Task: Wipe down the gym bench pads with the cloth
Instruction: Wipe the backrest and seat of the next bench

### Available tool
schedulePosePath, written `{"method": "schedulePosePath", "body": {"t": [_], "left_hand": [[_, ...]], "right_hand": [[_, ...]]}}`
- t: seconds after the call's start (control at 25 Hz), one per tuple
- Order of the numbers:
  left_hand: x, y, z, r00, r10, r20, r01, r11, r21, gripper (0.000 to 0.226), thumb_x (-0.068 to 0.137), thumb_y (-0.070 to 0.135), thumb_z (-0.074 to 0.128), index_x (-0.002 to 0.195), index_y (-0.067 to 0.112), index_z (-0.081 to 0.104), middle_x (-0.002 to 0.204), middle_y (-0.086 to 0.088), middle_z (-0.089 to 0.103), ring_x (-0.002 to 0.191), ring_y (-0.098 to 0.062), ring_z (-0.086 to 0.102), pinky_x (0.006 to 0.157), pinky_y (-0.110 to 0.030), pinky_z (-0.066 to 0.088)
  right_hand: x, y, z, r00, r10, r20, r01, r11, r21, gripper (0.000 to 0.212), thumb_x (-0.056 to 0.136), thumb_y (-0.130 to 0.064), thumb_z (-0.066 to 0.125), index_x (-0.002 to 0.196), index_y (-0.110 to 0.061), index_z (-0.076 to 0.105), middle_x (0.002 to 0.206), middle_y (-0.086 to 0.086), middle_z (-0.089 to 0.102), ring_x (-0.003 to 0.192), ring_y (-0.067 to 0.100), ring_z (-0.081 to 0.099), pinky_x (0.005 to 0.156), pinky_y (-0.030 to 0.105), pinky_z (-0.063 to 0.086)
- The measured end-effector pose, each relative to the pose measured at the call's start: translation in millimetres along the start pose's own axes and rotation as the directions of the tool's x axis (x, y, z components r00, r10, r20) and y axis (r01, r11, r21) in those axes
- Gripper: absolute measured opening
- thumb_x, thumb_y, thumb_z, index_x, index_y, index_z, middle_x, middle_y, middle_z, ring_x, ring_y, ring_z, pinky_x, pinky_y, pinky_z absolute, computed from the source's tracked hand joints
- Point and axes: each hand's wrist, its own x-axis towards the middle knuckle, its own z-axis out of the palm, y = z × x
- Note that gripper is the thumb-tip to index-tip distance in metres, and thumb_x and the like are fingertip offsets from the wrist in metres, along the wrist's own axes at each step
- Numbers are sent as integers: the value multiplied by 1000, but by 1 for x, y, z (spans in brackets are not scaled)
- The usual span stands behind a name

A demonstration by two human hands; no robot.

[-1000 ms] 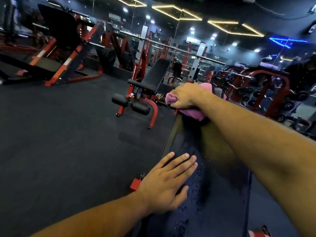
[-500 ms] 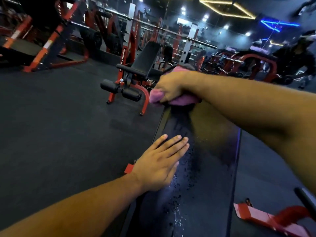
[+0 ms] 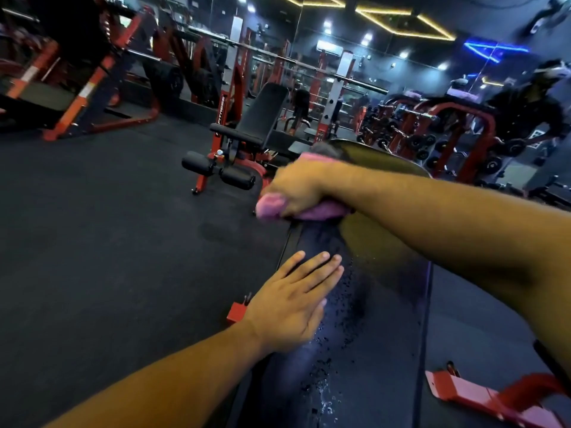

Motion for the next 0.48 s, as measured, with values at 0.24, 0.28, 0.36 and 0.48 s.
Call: {"method": "schedulePosePath", "body": {"t": [0.24,0.28,0.36,0.48], "left_hand": [[2,2,-5,1000,-3,3,3,999,43,61,101,31,46,160,16,38,171,4,27,159,-13,18,129,-46,18],[1,3,-5,1000,-2,9,2,999,48,62,101,31,46,160,17,38,170,4,27,159,-13,18,129,-45,18],[1,3,-4,1000,11,8,-12,998,64,62,99,31,46,160,16,40,170,3,30,158,-15,21,128,-46,21],[0,1,-3,1000,8,4,-8,996,87,61,100,31,43,159,14,41,169,0,32,157,-17,25,126,-48,24]], "right_hand": [[0,-27,12,987,115,-111,-108,992,69,23,83,-45,52,85,-23,56,81,-2,60,79,32,62,73,37,52],[-8,-38,15,987,78,-141,-65,994,92,21,85,-44,52,87,-23,56,79,-4,60,77,29,60,72,37,51],[-38,-37,15,927,92,-364,-41,988,147,14,86,-36,54,91,-24,57,86,-3,66,83,28,64,72,38,48],[-100,-14,38,659,357,-662,-182,929,321,28,84,-27,59,108,-17,65,103,4,70,95,28,65,80,40,51]]}}
